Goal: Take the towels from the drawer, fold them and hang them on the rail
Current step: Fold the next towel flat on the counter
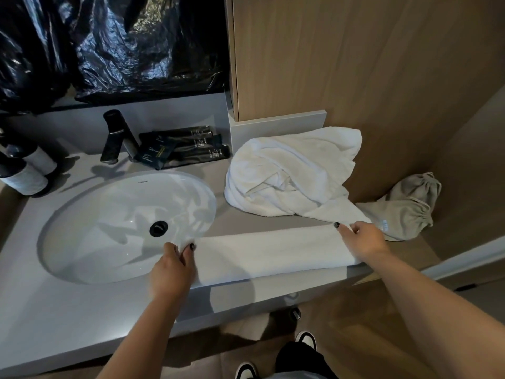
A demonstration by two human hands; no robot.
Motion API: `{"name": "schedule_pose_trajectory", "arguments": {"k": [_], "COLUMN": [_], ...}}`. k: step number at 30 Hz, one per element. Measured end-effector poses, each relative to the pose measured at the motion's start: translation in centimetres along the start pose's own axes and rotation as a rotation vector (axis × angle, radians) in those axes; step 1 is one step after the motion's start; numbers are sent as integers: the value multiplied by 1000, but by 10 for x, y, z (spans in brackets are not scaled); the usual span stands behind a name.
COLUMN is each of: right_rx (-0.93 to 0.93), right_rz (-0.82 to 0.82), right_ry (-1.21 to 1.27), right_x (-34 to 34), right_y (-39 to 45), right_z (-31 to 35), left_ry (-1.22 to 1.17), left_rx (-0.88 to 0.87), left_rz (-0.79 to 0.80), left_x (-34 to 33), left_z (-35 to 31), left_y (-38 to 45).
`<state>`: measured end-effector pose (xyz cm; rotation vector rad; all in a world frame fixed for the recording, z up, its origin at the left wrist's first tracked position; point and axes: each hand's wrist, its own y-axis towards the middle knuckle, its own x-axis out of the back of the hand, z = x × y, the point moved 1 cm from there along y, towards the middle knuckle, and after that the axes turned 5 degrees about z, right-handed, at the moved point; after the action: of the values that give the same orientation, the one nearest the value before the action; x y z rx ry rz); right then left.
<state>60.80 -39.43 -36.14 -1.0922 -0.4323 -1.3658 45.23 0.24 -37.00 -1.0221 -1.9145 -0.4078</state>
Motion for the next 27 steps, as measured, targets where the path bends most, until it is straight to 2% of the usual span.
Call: {"name": "schedule_pose_trajectory", "arguments": {"k": [6,8,10,13,15,17,18,20,21,23,25,27], "right_rx": [69,86,94,72,33,54,131,420,560,763,819,853], "right_rz": [-98,-131,-148,-113,-82,-131,-208,-371,-385,-261,-34,27], "right_ry": [-319,-411,-448,-448,-422,-354,-309,-222,-200,-221,-293,-345], "right_x": [-5,-8,-11,-12,-9,-4,-2,-8,-17,-46,-75,-91], "right_y": [-11,-14,-14,-14,-17,-23,-28,-45,-57,-81,-100,-103], "right_z": [12,14,13,16,21,32,41,66,80,98,101,93], "left_ry": [68,257,366,442,550,620,629,606,586,542,500,465], "left_rx": [-16,-124,-350,-655,-686,-639,-622,-607,-601,-583,-548,-499], "left_rz": [-11,-66,-77,208,322,344,346,340,336,344,346,323], "left_x": [2,-2,-6,-27,-44,-55,-57,-57,-57,-57,-56,-55], "left_z": [-15,-25,-43,-79,-91,-93,-91,-89,-89,-92,-92,-91], "left_y": [-7,-16,-24,-33,-39,-40,-39,-37,-36,-38,-40,-40]}}
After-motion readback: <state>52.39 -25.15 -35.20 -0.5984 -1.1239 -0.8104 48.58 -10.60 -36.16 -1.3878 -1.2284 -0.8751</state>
